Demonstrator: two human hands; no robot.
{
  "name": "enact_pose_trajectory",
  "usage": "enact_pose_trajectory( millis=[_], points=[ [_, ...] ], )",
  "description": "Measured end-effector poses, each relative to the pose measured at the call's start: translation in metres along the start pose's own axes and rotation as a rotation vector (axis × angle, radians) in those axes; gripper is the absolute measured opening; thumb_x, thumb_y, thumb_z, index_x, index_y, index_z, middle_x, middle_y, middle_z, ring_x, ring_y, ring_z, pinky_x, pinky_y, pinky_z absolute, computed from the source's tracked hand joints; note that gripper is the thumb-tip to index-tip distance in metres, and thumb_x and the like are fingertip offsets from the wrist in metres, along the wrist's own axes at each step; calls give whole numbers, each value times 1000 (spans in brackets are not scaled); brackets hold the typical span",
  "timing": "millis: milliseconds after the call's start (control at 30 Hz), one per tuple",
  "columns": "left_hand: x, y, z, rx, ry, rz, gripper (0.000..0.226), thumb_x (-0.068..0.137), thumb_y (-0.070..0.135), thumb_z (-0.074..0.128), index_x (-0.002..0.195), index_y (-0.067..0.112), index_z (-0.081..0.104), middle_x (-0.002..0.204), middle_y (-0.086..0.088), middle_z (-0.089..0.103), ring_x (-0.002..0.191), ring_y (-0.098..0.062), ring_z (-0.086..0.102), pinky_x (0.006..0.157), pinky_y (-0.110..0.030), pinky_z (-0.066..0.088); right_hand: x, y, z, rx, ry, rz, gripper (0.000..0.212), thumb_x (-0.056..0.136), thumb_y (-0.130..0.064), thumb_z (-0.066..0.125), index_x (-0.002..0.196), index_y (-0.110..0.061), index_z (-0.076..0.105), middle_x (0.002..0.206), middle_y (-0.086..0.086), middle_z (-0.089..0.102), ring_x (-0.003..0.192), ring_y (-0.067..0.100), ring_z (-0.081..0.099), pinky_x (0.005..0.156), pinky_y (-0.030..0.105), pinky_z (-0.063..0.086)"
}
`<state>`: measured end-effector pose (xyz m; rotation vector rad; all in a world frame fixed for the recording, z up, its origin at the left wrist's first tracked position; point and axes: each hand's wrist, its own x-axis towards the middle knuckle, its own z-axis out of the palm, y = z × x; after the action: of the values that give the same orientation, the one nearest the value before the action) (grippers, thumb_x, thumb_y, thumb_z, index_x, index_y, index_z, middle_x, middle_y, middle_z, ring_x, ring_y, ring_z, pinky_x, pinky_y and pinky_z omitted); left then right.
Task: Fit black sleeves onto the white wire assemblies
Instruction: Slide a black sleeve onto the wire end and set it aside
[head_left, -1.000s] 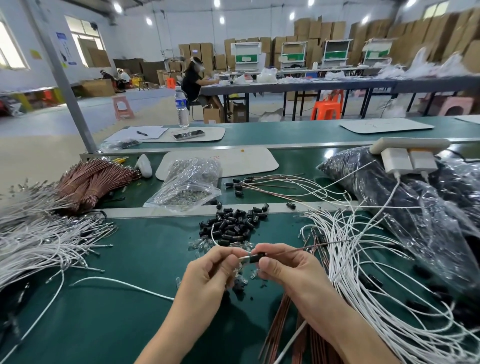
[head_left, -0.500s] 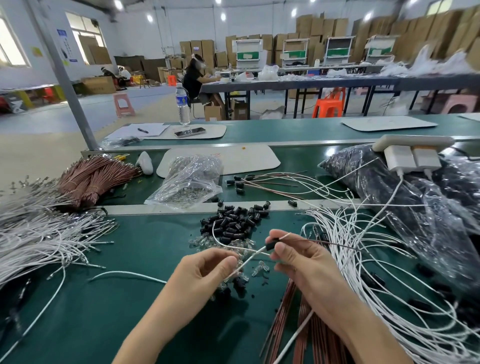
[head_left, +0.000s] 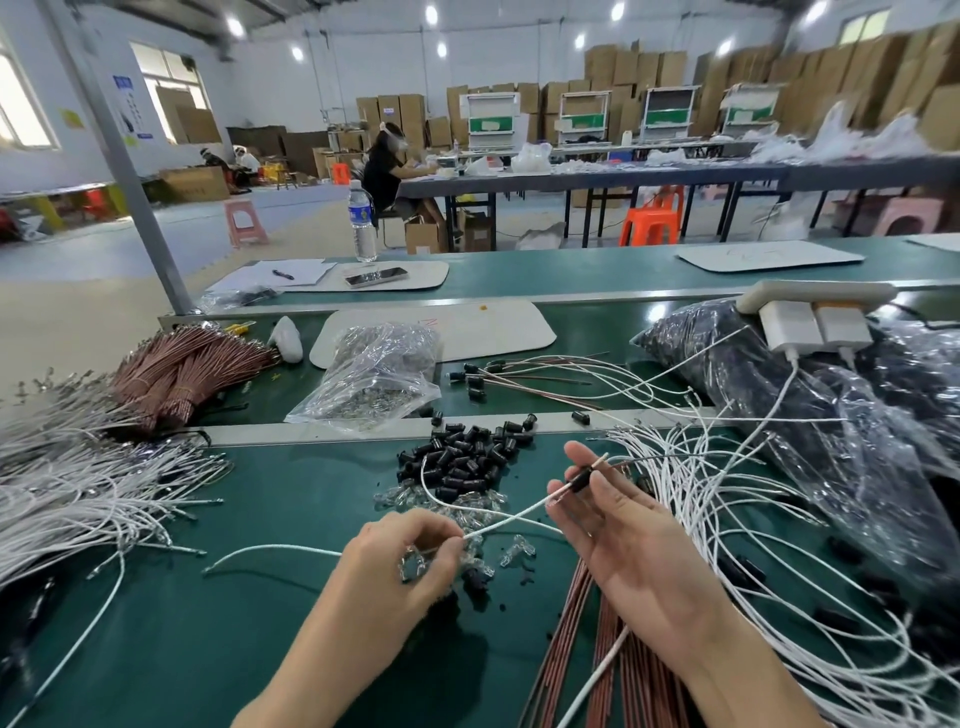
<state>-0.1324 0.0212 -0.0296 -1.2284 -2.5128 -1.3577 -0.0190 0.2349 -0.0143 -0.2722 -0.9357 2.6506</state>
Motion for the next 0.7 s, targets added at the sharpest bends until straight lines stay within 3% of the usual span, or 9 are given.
enact_pose_trajectory(
  millis=[167, 267, 400, 533, 700],
  points=[
    [1, 8, 11, -29, 71, 144, 11, 92, 31, 67, 97, 41, 65, 91, 22, 69, 85, -3, 68, 74, -14, 50, -1, 11, 7, -114, -71, 83, 32, 91, -3, 59, 120, -4, 72, 100, 11, 71, 93, 23, 71, 84, 33, 59],
    [0, 13, 18, -27, 50, 160, 7, 95, 43, 60, 101, 43, 64, 94, 26, 67, 85, 0, 66, 74, -13, 50, -2, 23, 12, -220, -102, 105, 30, 92, -3, 59, 118, -5, 73, 100, 11, 71, 93, 23, 70, 86, 33, 58],
    [-1, 2, 11, 158, 16, 69, 26, 89, 72, 41, 101, 57, 59, 100, 39, 62, 97, 5, 55, 81, -17, 46, 1, 11, 8, -157, 9, 11, 26, 88, -3, 60, 108, -3, 77, 96, 12, 72, 86, 21, 72, 79, 30, 60],
    [-1, 0, 1, 213, 67, 60, 22, 88, 65, 42, 93, 52, 59, 101, 41, 60, 102, 10, 49, 81, -15, 42, 2, -1, 0, -48, 66, -49, 26, 89, -4, 60, 109, -5, 77, 97, 12, 74, 85, 21, 73, 76, 29, 61],
    [-3, 14, 13, 198, 130, 144, 19, 98, 54, 51, 99, 43, 66, 92, 32, 62, 89, -1, 53, 79, -20, 45, 0, 23, 8, -222, -31, 25, 28, 87, -5, 62, 111, -7, 77, 98, 12, 73, 90, 22, 72, 81, 29, 59]
  ],
)
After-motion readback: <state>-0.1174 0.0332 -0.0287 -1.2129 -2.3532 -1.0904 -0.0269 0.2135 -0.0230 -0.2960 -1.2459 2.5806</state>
